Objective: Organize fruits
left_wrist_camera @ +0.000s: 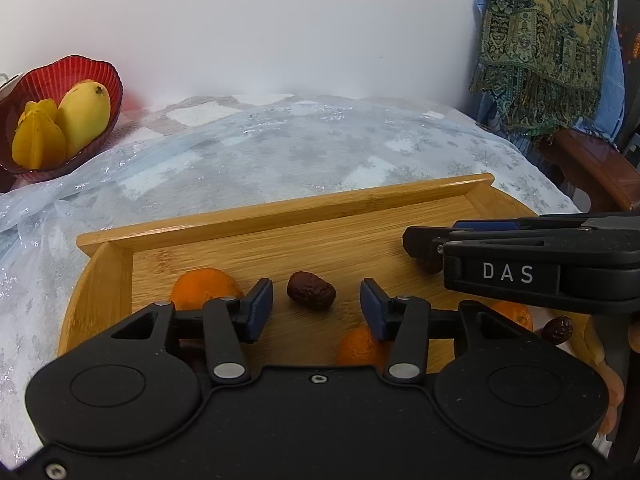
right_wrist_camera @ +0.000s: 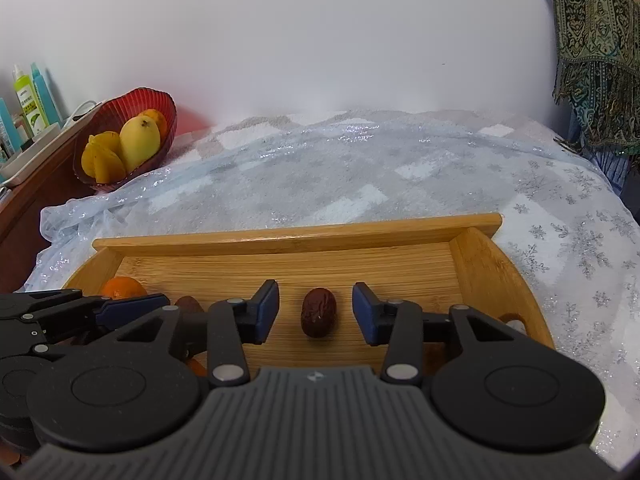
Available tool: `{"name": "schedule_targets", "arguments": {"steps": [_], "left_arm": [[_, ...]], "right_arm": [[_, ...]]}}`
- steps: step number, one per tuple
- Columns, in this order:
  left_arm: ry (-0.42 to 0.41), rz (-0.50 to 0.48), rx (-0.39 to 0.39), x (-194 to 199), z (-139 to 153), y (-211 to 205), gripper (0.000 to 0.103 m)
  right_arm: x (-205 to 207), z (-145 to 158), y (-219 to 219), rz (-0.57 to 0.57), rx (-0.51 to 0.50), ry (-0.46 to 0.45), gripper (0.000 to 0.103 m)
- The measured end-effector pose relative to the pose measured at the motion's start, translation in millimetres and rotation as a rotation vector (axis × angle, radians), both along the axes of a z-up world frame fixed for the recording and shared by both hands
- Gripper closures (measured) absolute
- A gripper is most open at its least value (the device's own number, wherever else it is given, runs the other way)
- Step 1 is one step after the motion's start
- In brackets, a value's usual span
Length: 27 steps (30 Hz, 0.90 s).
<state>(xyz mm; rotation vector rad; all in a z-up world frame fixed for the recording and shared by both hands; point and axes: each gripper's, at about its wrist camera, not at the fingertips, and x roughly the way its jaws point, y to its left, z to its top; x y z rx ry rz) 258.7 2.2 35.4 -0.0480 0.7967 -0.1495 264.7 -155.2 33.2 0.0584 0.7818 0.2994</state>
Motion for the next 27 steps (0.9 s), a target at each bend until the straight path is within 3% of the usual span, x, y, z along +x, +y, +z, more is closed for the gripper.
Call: {"name": "schedule_targets", "arguments": {"steps": [15, 18, 27], "left_arm": [[-0.025, 0.019, -0.012, -14, 7, 4, 0.047], [-0.037, 0.018, -0.012, -19, 9, 3, 0.042], [-0.058, 0.029, -0.005, -32, 14, 5, 0.038]], "right_arm": [[-14, 1, -13, -0.017, 0.024, -0.040, 0.027], [-17, 2, -14, -0.013, 0.026, -0.051, 0.026], [-25, 2, -18, -0.017, 0.056, -0.059, 0.025]]}}
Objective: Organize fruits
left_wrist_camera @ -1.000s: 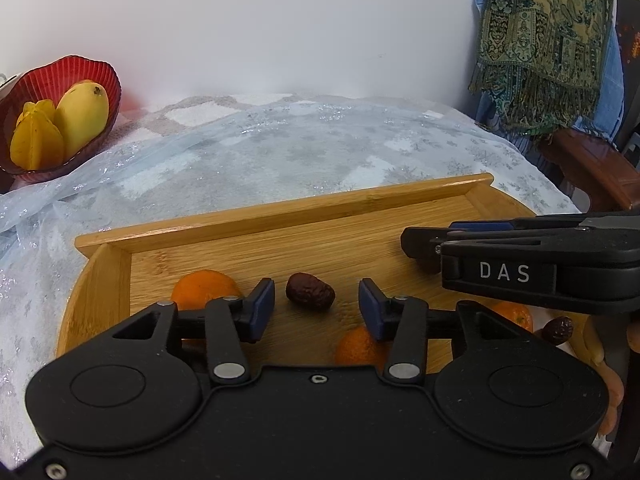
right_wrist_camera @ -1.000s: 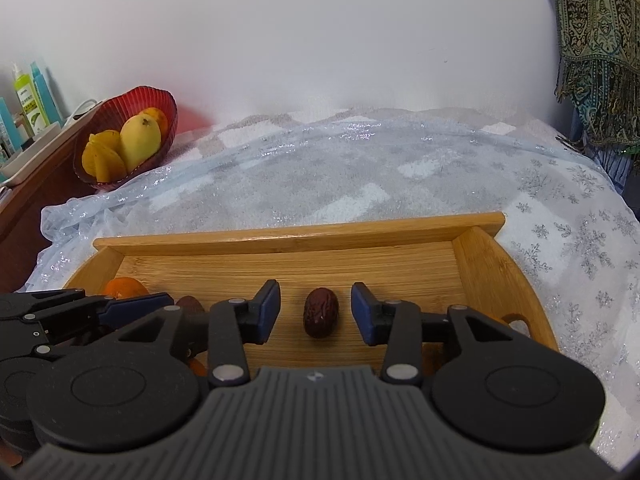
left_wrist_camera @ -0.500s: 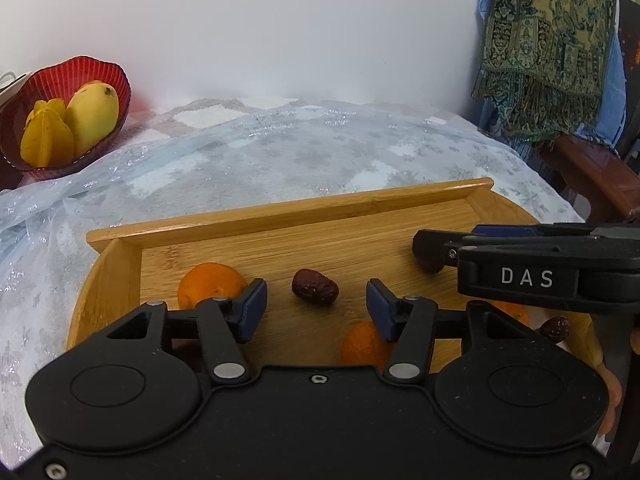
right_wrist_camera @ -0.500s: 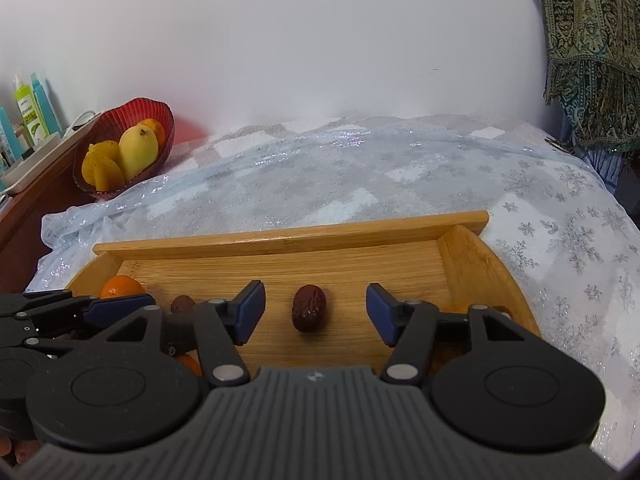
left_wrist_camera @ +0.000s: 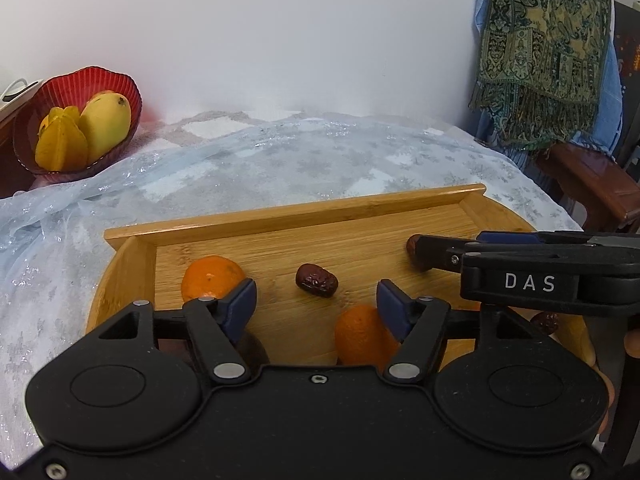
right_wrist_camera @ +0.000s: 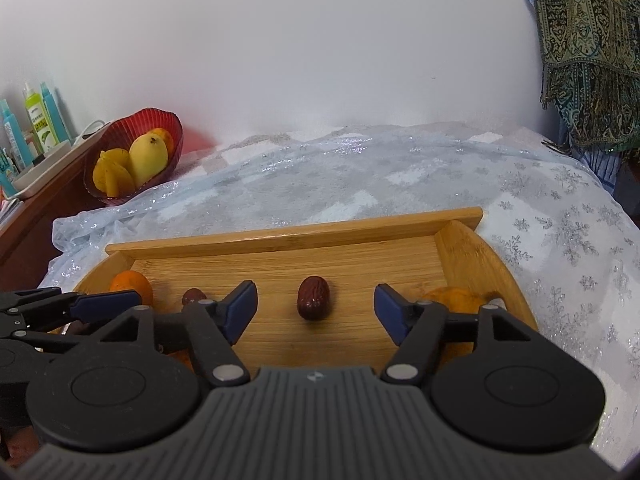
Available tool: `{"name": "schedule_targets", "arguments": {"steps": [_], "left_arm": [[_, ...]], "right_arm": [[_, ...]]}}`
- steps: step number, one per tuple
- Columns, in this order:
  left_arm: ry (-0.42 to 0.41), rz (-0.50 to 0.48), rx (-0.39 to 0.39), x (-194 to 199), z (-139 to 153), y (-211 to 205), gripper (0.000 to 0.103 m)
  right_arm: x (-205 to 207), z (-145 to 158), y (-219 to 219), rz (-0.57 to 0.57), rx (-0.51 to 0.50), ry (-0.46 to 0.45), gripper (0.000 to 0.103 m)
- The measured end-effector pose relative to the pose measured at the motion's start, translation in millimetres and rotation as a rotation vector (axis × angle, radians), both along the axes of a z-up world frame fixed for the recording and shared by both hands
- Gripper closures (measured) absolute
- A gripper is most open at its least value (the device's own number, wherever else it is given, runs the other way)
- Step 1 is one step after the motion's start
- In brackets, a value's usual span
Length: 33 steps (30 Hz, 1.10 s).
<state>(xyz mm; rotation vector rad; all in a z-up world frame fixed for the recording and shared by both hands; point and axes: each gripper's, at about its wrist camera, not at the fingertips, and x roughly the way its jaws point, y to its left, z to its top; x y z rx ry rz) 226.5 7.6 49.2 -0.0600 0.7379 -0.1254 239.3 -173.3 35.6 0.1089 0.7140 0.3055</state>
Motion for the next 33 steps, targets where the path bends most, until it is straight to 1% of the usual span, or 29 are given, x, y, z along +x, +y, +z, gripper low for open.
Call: {"name": "schedule_targets", "arguments": {"steps": [8, 16, 25, 27, 28, 31, 33], "left_arm": [[-0.016, 0.005, 0.006, -8, 3, 1, 0.036], [-0.041, 0.009, -0.005, -21, 8, 4, 0.032], [-0.071, 0.014, -0.002, -37, 14, 5, 0.024], [-0.077, 0.025, 0.009, -41, 16, 4, 0.016], [-0.084, 0.029, 0.015, -42, 17, 4, 0.014], [-0.097, 0.040, 0.026, -47, 19, 5, 0.014], [-0.105, 0.050, 0.026, -49, 21, 6, 0.014]], "right_arm": [[-7, 1, -2, -0.006, 0.008, -0.022, 0.024], [-21, 7, -3, -0.005, 0.005, -0.081, 0.021], [-37, 16, -4, 0.005, -0.008, -0.156, 0.014], [-41, 18, -4, 0.006, -0.011, -0.180, 0.013], [-45, 19, -4, 0.003, -0.013, -0.193, 0.012], [-53, 21, -7, -0.007, -0.009, -0.225, 0.008], [-59, 23, -11, -0.019, -0.001, -0.243, 0.003]]}}
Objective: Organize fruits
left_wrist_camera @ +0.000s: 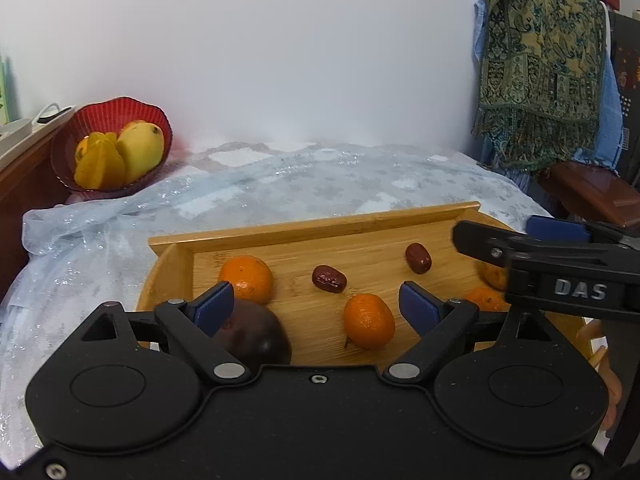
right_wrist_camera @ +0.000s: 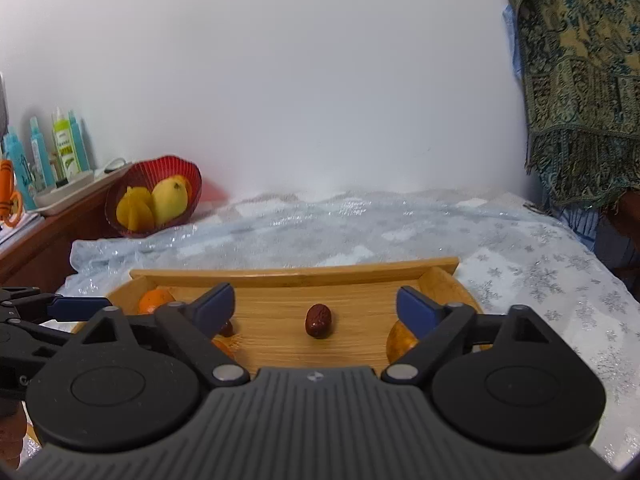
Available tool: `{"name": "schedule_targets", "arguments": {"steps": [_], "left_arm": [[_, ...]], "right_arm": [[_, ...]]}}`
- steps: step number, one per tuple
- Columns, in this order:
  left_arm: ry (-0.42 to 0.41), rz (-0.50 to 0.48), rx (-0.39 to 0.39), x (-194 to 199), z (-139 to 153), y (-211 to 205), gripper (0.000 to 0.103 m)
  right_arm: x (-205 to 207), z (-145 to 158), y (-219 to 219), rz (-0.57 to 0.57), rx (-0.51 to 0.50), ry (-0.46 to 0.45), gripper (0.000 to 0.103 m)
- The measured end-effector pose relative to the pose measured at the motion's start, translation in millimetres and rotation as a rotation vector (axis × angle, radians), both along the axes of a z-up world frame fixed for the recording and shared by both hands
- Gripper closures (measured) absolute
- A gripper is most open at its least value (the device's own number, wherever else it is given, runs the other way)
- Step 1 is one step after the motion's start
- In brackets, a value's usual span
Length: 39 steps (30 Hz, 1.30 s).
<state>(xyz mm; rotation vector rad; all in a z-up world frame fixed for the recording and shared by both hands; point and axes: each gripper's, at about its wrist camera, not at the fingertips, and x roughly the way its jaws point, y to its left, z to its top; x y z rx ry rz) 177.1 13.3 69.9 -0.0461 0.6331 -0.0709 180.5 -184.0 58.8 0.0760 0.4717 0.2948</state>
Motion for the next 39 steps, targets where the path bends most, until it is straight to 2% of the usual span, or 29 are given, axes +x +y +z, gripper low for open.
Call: {"name": "schedule_targets", "arguments": {"steps": [2, 22, 27, 34, 39], "left_arm": [[-0.006, 0.005, -0.008, -3, 1, 1, 0.013], [-0.032, 0.052, -0.018, -43, -2, 6, 0.010], [-0.042, 0.063, -0.044, -53, -3, 10, 0.010], [-0.051, 0.079, -0.026, -71, -9, 10, 0.010], [-0.051, 0.088, -0.028, -86, -14, 11, 0.010]], "right_arm": [[-5, 2, -3, -0.010, 0.009, -0.018, 0.000], [-43, -2, -9, -0.031, 0.004, -0.096, 0.000], [-59, -5, -4, -0.026, -0.052, -0.141, 0.000], [-85, -10, 6, -0.017, -0.136, -0.213, 0.000], [-101, -16, 7, -0.022, -0.138, -0.218, 0.000]]}}
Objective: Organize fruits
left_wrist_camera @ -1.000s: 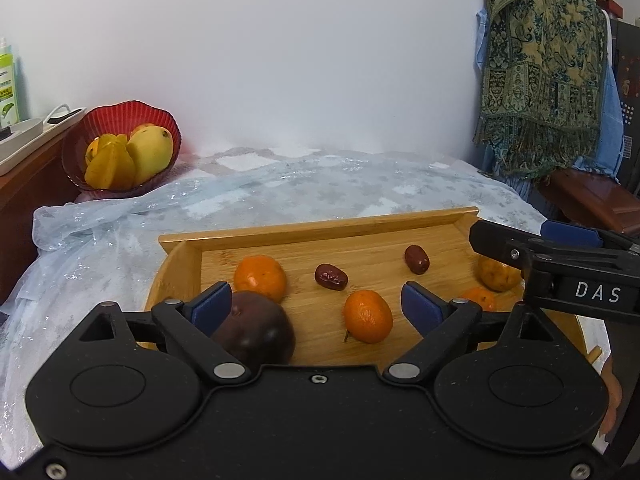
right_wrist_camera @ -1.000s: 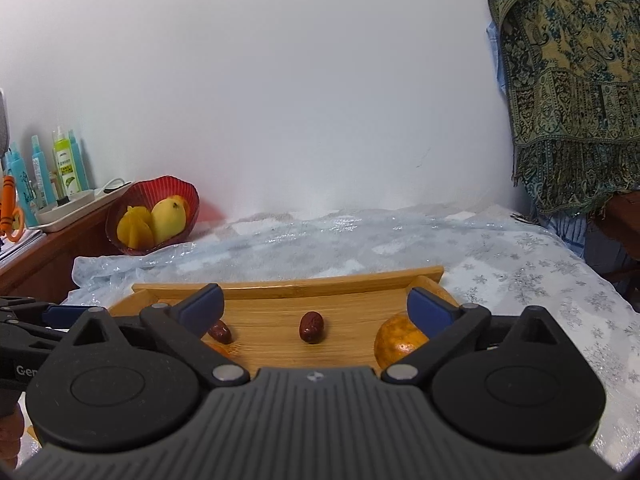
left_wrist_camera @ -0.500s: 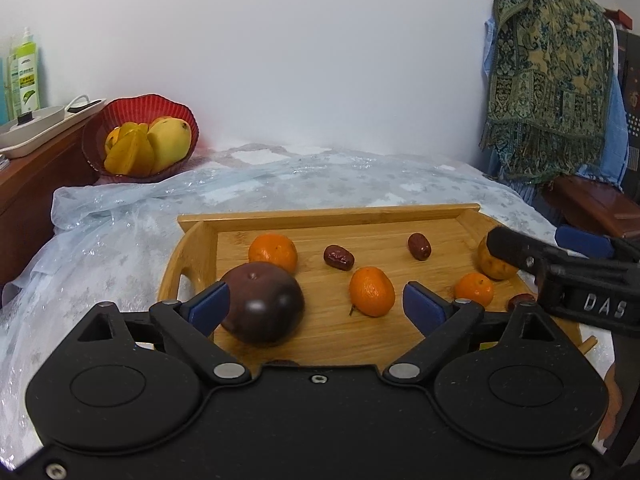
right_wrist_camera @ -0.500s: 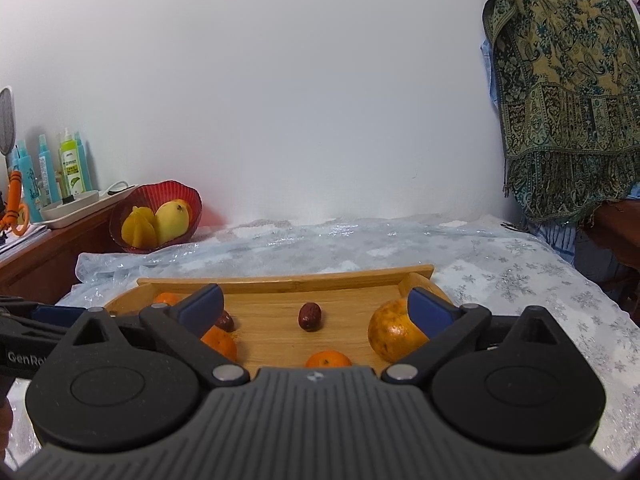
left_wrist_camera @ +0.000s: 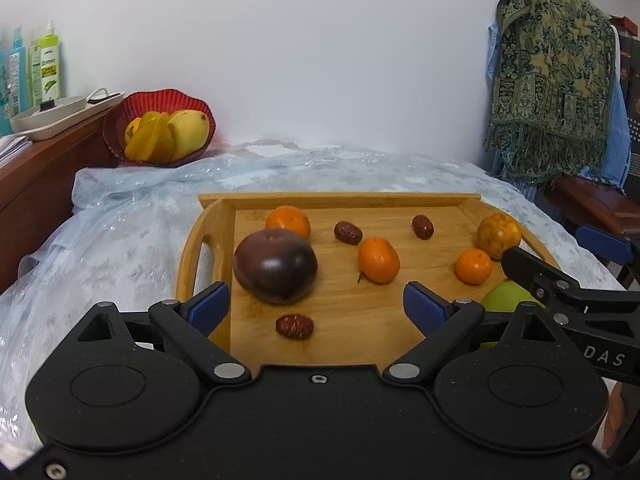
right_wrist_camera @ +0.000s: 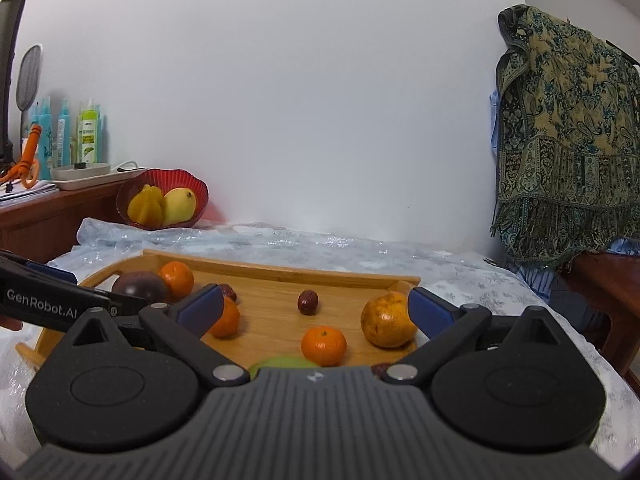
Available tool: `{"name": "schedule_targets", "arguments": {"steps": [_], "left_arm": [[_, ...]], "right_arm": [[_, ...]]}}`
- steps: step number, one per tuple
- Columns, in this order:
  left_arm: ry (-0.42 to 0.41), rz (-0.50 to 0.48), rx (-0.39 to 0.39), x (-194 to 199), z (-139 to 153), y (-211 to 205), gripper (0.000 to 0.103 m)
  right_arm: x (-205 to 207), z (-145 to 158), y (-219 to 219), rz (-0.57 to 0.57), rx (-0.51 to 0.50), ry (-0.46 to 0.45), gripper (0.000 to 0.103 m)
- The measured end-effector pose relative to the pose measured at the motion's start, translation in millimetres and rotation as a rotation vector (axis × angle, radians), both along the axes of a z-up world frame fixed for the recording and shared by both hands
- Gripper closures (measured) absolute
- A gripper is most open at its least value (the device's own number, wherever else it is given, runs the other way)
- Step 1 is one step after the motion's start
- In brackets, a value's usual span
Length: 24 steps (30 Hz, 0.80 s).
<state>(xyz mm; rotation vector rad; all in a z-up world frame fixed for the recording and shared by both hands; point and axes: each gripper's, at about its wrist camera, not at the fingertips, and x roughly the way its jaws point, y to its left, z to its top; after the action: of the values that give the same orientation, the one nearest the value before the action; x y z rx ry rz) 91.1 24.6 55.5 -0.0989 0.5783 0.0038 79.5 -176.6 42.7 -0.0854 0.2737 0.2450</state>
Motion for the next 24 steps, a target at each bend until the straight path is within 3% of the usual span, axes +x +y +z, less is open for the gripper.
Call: {"name": "schedule_targets", "arguments": {"steps": [15, 19, 24], "left_arm": [[0.048, 0.021, -0.031, -41, -30, 0, 0.010], [0.021, 0.041, 0.015, -51, -33, -4, 0.006], [0.006, 0.052, -0.007, -63, -36, -2, 0.005]], "right_arm": [[-46, -23, -4, -0.019, 0.024, 0.025, 0.000], [-56, -29, -4, -0.018, 0.028, 0.037, 0.000], [-65, -39, -5, -0.022, 0.015, 0.052, 0.000]]}}
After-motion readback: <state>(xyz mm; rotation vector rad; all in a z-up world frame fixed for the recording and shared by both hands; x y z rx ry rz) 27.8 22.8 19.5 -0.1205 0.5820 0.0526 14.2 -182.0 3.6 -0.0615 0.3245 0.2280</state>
